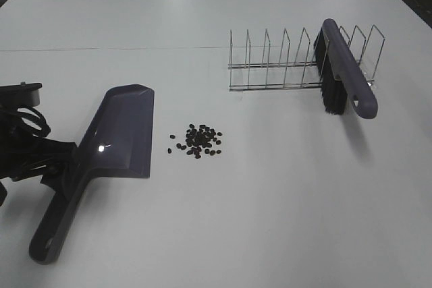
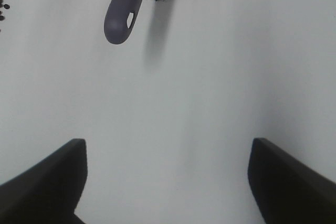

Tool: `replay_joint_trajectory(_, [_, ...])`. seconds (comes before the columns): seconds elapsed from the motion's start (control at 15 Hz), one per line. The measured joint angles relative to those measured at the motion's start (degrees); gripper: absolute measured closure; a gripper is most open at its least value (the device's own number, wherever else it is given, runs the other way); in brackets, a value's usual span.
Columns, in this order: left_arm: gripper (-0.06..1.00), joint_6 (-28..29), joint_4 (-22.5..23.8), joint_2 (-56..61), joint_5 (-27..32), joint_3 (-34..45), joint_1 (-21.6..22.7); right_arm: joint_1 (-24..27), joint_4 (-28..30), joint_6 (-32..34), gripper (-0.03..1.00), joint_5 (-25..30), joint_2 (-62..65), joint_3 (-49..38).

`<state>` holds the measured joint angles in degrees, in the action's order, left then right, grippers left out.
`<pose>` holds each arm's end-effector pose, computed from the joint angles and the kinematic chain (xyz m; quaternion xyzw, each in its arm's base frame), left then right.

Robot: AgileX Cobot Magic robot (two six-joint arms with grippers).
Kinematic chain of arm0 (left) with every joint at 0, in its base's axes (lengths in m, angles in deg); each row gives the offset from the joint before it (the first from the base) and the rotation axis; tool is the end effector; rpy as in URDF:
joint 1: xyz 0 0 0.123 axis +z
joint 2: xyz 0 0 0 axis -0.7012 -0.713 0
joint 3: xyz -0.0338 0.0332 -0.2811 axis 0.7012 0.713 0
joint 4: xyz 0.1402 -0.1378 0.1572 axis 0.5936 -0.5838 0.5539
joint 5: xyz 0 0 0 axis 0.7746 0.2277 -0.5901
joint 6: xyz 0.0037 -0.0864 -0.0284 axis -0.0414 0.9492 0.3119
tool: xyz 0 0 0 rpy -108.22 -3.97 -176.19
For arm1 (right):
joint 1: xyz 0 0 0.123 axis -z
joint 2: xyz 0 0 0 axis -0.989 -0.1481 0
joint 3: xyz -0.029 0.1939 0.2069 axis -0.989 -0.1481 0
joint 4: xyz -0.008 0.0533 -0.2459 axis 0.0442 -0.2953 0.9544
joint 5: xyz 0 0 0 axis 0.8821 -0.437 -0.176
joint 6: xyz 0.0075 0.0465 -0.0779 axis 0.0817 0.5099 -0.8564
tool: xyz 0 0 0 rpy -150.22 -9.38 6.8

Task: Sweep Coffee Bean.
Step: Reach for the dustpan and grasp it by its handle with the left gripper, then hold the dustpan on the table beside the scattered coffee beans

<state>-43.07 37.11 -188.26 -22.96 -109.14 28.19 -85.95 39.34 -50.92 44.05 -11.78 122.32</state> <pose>0.2676 -0.0875 0.1404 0.0190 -0.9986 0.0500 0.0001 0.1498 0.0073 0.3257 -0.0377 0.9558 -0.0140 0.2911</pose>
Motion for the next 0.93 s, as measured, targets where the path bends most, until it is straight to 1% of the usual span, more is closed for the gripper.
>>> replay_joint_trajectory(0.27, [0.13,0.17,0.0,-4.35,-0.29,-2.75,0.0,0.0,-1.03,0.0,0.23,0.0,0.0,0.0])
replay_joint_trajectory(0.33, [0.14,0.17,0.0,-5.16,-0.4,-2.92,0.0,0.0,-1.09,0.0,0.23,0.0,0.0,0.0])
replay_joint_trajectory(0.47, [0.2,-0.11,-0.06,-7.33,-1.83,-2.98,0.0,0.0,-1.09,0.0,0.23,0.0,0.0,0.0])
replay_joint_trajectory(0.6, [0.22,-0.86,-0.34,-9.22,-2.98,-2.98,0.0,0.0,-1.09,0.0,0.23,0.0,0.0,0.0])
replay_joint_trajectory(0.8, [0.24,-1.09,0.23,-11.29,-3.04,-3.61,0.0,0.0,-1.09,0.0,0.23,0.0,0.0,0.0])
replay_joint_trajectory(0.87, [0.29,-1.09,0.8,-12.09,-2.81,-3.84,0.0,0.0,-1.09,0.0,0.23,0.0,0.0,0.0])
replay_joint_trajectory(0.93, [0.39,-1.15,2.41,-12.72,-2.01,-4.24,0.0,0.0,-1.15,0.0,0.23,0.0,0.0,0.0])
